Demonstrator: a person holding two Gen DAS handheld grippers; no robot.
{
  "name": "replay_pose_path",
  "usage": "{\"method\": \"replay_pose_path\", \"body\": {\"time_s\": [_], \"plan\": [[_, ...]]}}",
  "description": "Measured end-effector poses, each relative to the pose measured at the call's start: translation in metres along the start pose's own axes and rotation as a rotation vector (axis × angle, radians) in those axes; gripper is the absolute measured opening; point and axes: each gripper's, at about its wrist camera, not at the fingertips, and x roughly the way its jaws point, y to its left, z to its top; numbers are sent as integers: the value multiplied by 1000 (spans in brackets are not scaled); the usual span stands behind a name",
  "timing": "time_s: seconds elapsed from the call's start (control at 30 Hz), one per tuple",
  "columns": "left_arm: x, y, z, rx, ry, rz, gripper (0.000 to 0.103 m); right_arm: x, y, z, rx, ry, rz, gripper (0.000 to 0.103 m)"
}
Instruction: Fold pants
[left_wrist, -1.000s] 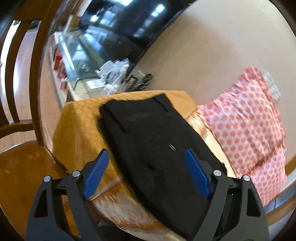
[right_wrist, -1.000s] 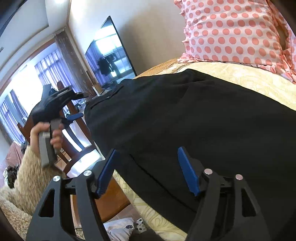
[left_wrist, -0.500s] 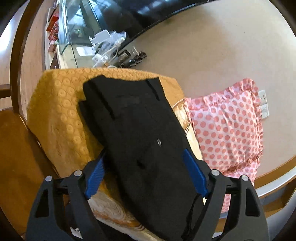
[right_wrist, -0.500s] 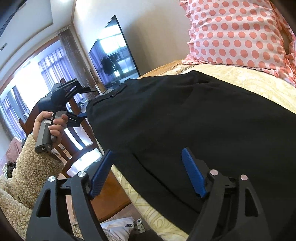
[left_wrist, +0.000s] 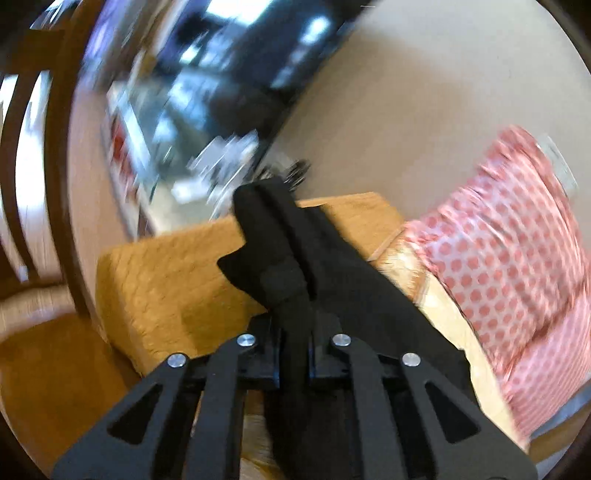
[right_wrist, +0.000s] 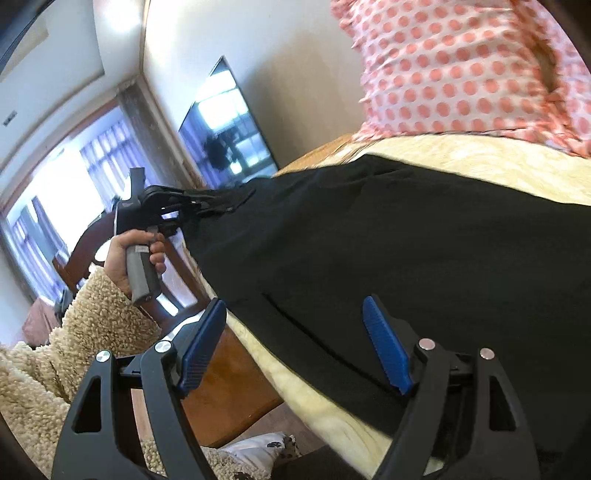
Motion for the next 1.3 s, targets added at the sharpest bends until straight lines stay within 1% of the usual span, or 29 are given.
{"method": "replay_pose_path", "body": {"time_s": [0.07, 0.13, 0.17, 0.23, 0.3, 0.33, 0.37, 0.4, 0.43, 0.5, 0.53, 0.57, 0.63, 0.67, 0.73, 0.77, 0.83, 0.87, 0.93, 0.97, 1.03, 1.07, 1.1, 1.13, 1.17, 1.2, 1.23, 1.27, 1.3], "plan": [[-17, -35, -1, 107, -37, -40, 8, -20, -9, -2, 23, -48, -20, 78], [-37, -86, -7, 243, -65, -111, 7, -49, -24, -6, 62, -124, -76, 79], [-49, -117, -15, 321, -72, -172, 7, -60, -32, -7, 85, -153, -104, 79], [-65, -162, -32, 416, -65, -285, 7, -85, -49, -12, 147, -209, -159, 79], [-84, -210, -58, 513, -44, -426, 8, -108, -65, -16, 211, -260, -211, 79], [-97, -240, -80, 575, -14, -531, 8, -123, -73, -20, 243, -292, -247, 79], [-106, -259, -98, 620, 15, -606, 8, -136, -79, -23, 269, -322, -281, 79], [-110, -272, -113, 652, 44, -657, 8, -147, -83, -27, 288, -347, -312, 79], [-114, -287, -137, 698, 96, -721, 9, -156, -86, -32, 302, -368, -339, 79], [-112, -307, -188, 796, 230, -794, 9, -176, -93, -40, 336, -410, -397, 79], [-105, -313, -211, 840, 300, -801, 9, -183, -96, -44, 349, -422, -416, 79], [-92, -314, -242, 890, 402, -785, 9, -190, -100, -49, 362, -431, -435, 79], [-70, -307, -273, 899, 546, -769, 9, -201, -109, -57, 397, -442, -472, 79], [-67, -302, -279, 884, 574, -780, 9, -202, -115, -57, 409, -443, -479, 79], [-73, -302, -271, 894, 517, -767, 8, -207, -123, -62, 440, -446, -495, 79], [-78, -303, -260, 880, 474, -759, 8, -208, -125, -64, 451, -449, -497, 79], [-83, -305, -247, 864, 426, -750, 8, -211, -129, -64, 467, -460, -493, 79], [-88, -305, -245, 892, 396, -740, 9, -213, -129, -64, 465, -467, -495, 79], [-95, -314, -258, 963, 387, -712, 14, -214, -127, -62, 453, -475, -502, 79], [-94, -313, -273, 1003, 414, -702, 16, -215, -126, -62, 449, -478, -501, 79], [-91, -313, -297, 1050, 460, -709, 24, -216, -126, -58, 443, -485, -495, 79], [-96, -310, -304, 1074, 448, -711, 26, -217, -124, -56, 436, -488, -493, 79], [-104, -307, -308, 1112, 405, -714, 29, -217, -122, -53, 425, -490, -491, 79], [-109, -305, -309, 1136, 385, -728, 38, -218, -120, -52, 415, -491, -489, 79], [-116, -299, -305, 1145, 388, -773, 45, -218, -118, -49, 404, -492, -484, 79], [-126, -287, -295, 1117, 405, -856, 55, -217, -117, -45, 392, -491, -467, 79], [-131, -279, -285, 1086, 407, -902, 62, -216, -115, -43, 384, -489, -450, 79], [-135, -270, -275, 1054, 388, -919, 65, -212, -112, -37, 364, -479, -414, 79], [-136, -260, -261, 1020, 349, -910, 71, -206, -108, -32, 338, -468, -385, 79]]}}
